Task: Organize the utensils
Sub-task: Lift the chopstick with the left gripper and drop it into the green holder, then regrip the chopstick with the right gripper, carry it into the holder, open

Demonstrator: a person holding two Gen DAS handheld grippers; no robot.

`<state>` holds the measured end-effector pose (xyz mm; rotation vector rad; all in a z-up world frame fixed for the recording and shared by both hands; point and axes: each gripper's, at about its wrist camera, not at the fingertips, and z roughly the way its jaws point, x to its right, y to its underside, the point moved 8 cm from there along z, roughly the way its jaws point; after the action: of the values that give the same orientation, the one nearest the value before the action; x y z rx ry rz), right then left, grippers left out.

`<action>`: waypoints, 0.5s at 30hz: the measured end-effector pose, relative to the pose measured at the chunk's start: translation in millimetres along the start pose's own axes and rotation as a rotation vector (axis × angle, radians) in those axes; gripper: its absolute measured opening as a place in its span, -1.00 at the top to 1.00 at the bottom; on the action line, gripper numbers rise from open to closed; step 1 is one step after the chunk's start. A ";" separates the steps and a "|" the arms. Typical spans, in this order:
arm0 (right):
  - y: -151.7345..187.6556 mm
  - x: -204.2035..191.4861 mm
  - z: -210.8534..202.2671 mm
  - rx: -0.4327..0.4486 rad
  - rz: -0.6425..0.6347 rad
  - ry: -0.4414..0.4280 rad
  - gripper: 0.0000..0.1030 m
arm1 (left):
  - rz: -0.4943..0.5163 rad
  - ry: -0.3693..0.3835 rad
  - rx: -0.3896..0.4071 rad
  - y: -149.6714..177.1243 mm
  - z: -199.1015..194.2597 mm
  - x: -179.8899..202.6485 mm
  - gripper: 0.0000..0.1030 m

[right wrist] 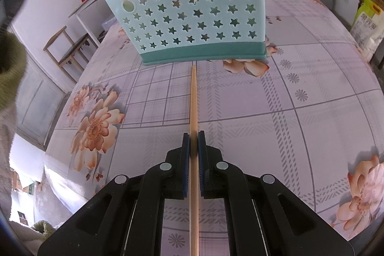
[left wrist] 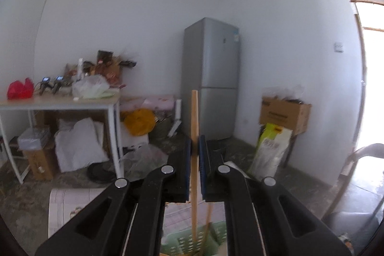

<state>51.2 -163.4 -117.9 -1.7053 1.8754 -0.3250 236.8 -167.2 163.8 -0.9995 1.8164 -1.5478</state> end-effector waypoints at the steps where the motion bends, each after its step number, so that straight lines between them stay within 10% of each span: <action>1: 0.1 0.1 -0.1 0.000 0.001 -0.002 0.90 | -0.001 -0.005 -0.013 6.9 5.4 -1.7 0.87; 6: 0.7 0.6 -0.8 0.000 0.002 -0.006 0.90 | -0.007 -0.005 -0.071 28.4 12.7 -7.6 0.86; 15: 0.1 -0.2 -0.8 -0.003 -0.005 0.006 0.90 | -0.037 0.025 -0.053 27.1 -29.8 -12.9 0.21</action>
<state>50.7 -163.4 -117.3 -1.7129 1.8778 -0.3296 215.4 -137.9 142.0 -1.0486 1.8748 -1.5472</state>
